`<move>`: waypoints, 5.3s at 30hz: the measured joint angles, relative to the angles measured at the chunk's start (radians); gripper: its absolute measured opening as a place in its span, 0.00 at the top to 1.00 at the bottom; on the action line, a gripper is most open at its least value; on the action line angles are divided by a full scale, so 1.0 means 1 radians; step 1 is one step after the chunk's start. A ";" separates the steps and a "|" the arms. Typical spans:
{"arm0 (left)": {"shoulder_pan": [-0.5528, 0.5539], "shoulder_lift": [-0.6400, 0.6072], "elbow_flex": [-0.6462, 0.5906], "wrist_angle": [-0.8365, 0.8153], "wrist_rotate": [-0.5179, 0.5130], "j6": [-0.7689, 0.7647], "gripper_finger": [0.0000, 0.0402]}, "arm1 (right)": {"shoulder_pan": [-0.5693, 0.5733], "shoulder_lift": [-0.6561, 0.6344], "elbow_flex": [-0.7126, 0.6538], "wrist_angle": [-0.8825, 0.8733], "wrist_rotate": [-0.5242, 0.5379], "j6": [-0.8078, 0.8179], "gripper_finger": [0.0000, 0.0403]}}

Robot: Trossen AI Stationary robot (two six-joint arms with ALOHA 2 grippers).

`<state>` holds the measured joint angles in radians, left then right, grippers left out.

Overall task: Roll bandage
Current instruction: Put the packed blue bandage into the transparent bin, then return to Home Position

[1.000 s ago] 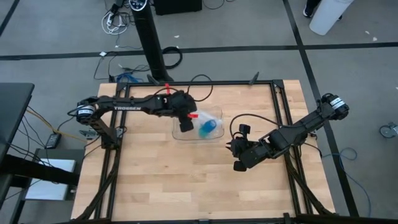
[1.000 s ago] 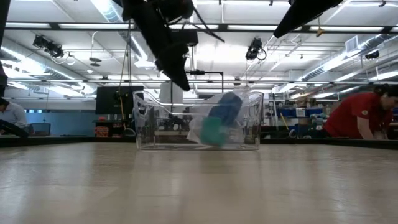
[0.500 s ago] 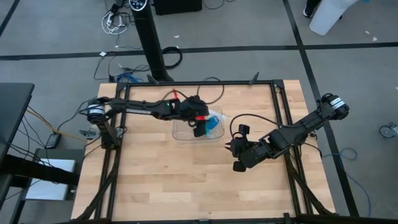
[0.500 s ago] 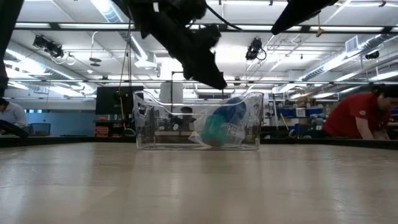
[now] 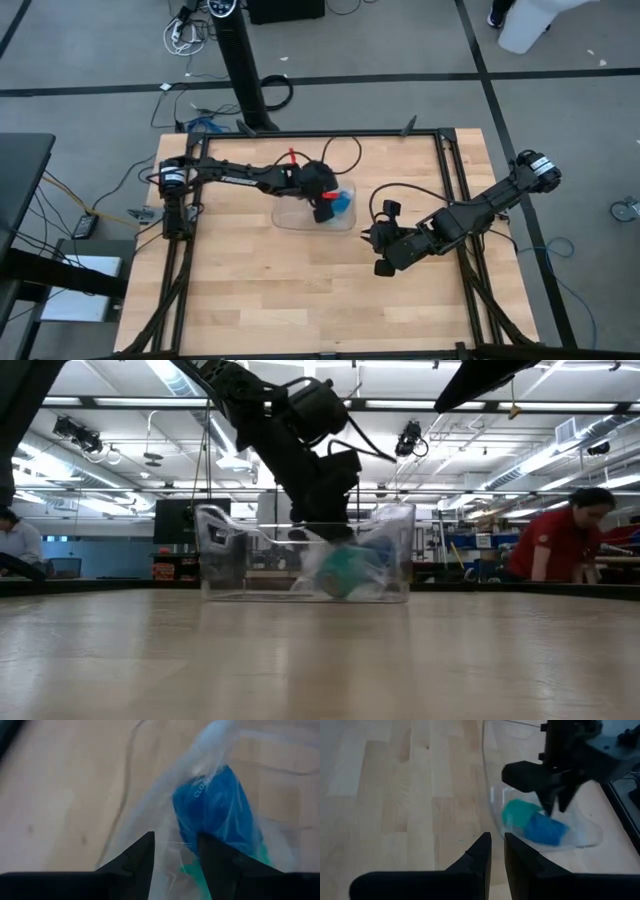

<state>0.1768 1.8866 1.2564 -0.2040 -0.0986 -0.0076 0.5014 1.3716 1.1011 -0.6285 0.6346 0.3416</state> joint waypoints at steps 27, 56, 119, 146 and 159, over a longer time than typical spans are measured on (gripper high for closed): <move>0.000 -0.008 0.128 -0.347 -0.005 0.052 0.61 | 0.008 0.000 0.000 0.006 -0.008 -0.002 0.90; -0.573 -0.179 0.006 0.422 -0.127 0.156 0.61 | 0.338 -0.613 -0.311 0.315 0.199 -0.161 0.94; -0.584 -0.998 -1.249 1.155 -0.059 -0.129 0.61 | 0.505 -1.145 -0.819 0.296 -0.080 -0.185 0.94; -0.584 -1.097 -1.249 1.146 -0.059 -0.128 0.61 | 0.504 -1.145 -1.083 0.679 -0.081 -0.188 0.94; -0.583 -1.270 -1.249 1.030 -0.058 -0.128 0.61 | 0.472 -1.117 -1.091 0.706 -0.089 -0.191 0.94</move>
<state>-0.4058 0.6164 0.0071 0.8257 -0.1564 -0.1355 0.9737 0.2548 0.0101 0.0775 0.5457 0.1501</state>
